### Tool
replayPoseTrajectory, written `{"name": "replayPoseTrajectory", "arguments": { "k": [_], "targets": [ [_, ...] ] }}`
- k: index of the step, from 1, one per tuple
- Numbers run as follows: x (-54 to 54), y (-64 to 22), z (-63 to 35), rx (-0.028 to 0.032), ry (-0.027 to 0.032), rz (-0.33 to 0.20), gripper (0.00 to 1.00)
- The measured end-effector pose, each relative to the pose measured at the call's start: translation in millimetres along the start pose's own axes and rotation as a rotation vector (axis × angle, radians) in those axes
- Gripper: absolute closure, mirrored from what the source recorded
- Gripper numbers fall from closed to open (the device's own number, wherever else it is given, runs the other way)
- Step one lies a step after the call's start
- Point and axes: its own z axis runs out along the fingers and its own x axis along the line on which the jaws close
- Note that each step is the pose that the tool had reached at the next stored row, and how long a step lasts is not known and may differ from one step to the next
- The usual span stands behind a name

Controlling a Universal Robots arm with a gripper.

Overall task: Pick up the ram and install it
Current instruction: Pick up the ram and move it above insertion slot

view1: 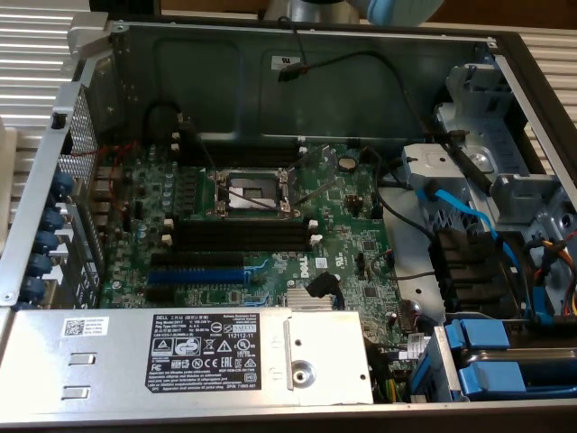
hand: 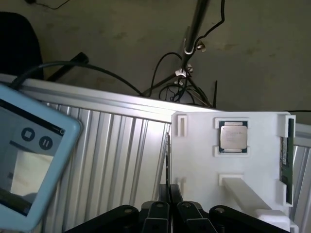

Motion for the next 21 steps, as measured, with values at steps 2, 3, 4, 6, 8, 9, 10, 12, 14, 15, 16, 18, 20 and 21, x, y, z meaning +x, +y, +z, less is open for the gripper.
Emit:
{"name": "replayPoseTrajectory", "arguments": {
  "k": [2,3,4,6,8,9,10,12,14,15,16,18,20,21],
  "targets": [
    [0.5,-2.1,-2.3,0.0039,0.0005,0.0,0.87],
    [0.8,-3.4,-3.6,0.0048,0.0006,0.0,0.87],
    [1.1,-4.9,-4.7,0.0055,0.0007,0.0,0.87],
    [1.8,-8.5,-6.5,0.0066,0.0009,0.001,0.87],
    [2.9,-12.8,-8.0,0.0071,0.001,0.001,0.87],
    [3.3,-14.9,-8.8,0.0072,0.001,0.001,0.87],
    [3.6,-16.8,-9.5,0.0076,0.001,0.001,0.87],
    [4.2,-19.1,-11.6,0.0085,0.0017,0.001,0.87],
    [4.3,-19.6,-12.3,0.0104,0.0052,0.001,0.87],
    [4.4,-20.0,-12.5,0.0116,0.0071,0.001,0.87],
    [4.5,-20.9,-12.9,0.012,0.0085,0.001,0.87],
    [5.3,-24.7,-13.7,0.0132,0.0092,0.001,0.87],
    [6.8,-29.8,-14.4,0.0137,0.0093,0.001,0.87],
    [7.5,-32.2,-14.9,0.0139,0.0094,0.001,0.87]
  ]
}}
